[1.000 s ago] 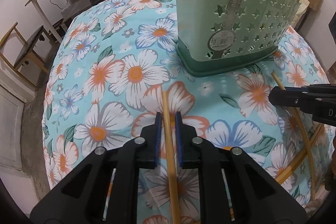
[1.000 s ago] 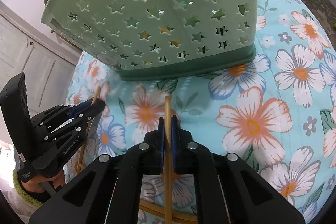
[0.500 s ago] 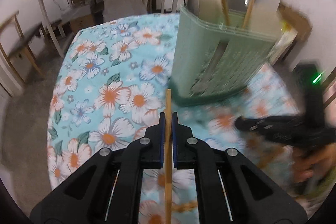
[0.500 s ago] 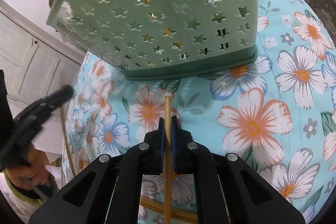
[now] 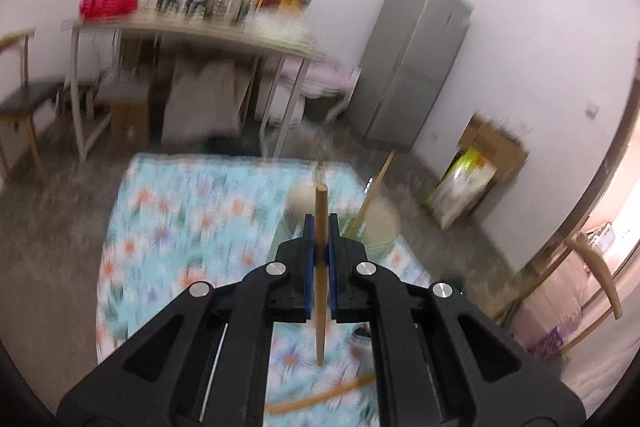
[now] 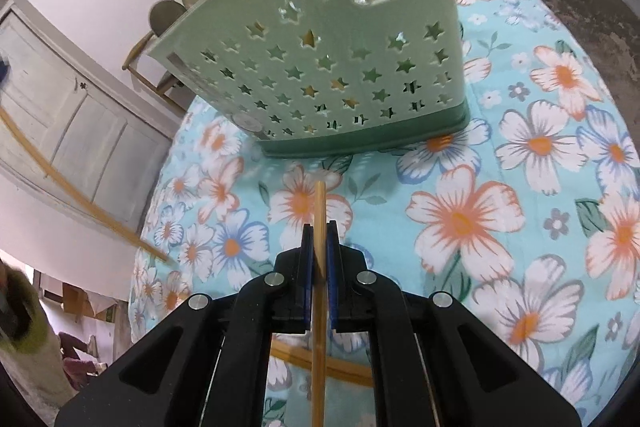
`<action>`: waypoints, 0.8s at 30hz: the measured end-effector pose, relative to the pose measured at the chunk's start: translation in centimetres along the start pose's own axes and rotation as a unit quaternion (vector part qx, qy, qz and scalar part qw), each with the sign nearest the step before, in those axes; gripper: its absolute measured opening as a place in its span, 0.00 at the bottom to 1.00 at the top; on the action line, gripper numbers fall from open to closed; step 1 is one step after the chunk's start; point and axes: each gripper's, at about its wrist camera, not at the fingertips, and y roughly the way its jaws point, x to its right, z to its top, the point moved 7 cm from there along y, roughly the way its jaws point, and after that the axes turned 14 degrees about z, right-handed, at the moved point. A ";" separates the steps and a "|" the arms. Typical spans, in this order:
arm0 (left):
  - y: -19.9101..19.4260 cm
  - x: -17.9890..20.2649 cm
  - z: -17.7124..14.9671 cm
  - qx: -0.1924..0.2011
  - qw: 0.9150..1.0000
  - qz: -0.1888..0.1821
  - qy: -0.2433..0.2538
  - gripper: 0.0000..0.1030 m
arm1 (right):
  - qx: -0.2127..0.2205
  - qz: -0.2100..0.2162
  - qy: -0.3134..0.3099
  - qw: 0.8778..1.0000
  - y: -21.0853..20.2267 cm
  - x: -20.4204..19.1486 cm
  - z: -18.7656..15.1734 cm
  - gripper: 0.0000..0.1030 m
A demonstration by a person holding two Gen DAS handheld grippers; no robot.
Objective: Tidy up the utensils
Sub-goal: 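Drop the chopstick into the caddy with the left gripper while the right carries its chopstick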
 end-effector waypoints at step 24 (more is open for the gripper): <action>10.8 4.9 3.8 0.081 0.997 -0.004 -0.005 0.04 | 0.025 0.020 -0.004 0.999 -2.1 -1.6 0.4 0.06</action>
